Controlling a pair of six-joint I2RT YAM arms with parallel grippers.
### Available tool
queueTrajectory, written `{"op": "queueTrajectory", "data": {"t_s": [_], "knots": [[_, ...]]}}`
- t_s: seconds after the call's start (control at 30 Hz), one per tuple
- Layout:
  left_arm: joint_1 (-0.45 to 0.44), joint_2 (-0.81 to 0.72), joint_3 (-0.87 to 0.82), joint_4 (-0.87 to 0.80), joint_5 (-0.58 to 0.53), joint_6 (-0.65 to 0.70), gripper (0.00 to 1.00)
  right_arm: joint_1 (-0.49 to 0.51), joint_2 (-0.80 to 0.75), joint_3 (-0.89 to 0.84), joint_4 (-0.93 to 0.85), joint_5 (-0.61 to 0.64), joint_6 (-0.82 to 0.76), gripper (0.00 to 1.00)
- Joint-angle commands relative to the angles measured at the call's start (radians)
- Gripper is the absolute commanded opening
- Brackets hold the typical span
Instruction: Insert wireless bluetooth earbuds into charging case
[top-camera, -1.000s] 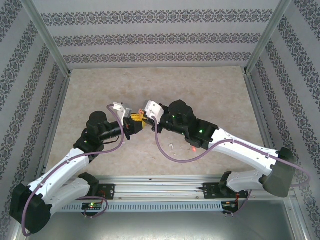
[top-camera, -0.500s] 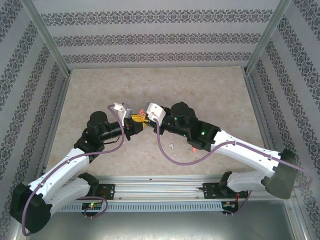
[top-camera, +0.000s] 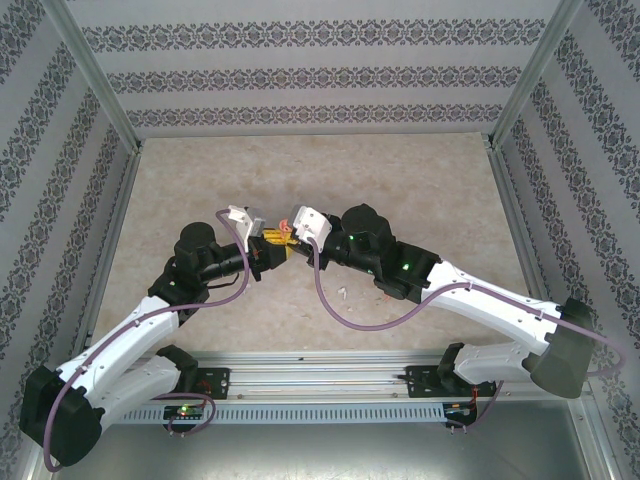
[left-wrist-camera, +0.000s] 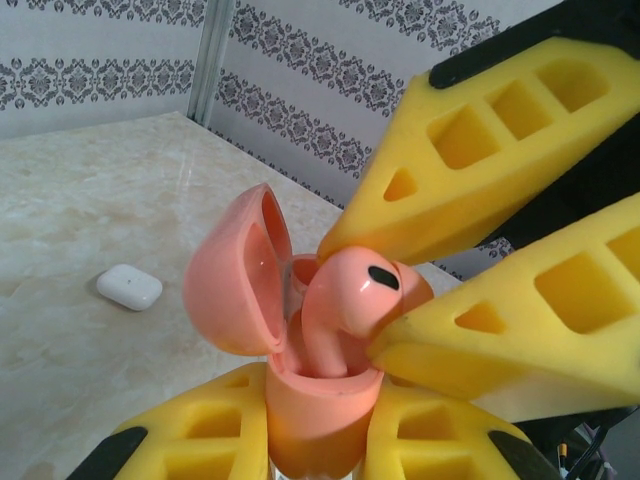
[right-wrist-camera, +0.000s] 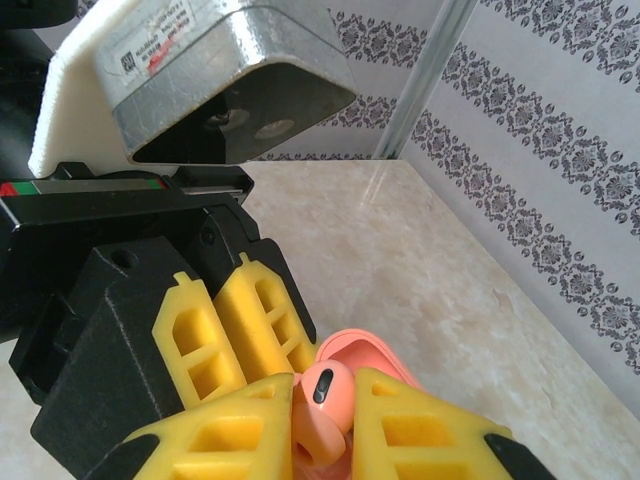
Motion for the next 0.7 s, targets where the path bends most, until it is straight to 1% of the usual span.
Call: {"op": "queueTrajectory", "data": {"t_s": [0.0, 0.47, 0.67], "knots": [[-0.003, -0.005, 0.057, 0.081, -0.052, 0.001, 0.00, 0.019, 0.025, -0.033, -0.062, -0.116, 0.028, 0.17], [-0.003, -0.019, 0.056, 0.061, -0.085, 0.031, 0.00, 0.019, 0.053, -0.047, -0.038, -0.145, 0.081, 0.20], [-0.003, -0.019, 0.058, 0.045, -0.099, 0.044, 0.00, 0.018, 0.056, -0.049, -0.041, -0.142, 0.099, 0.25]]}}
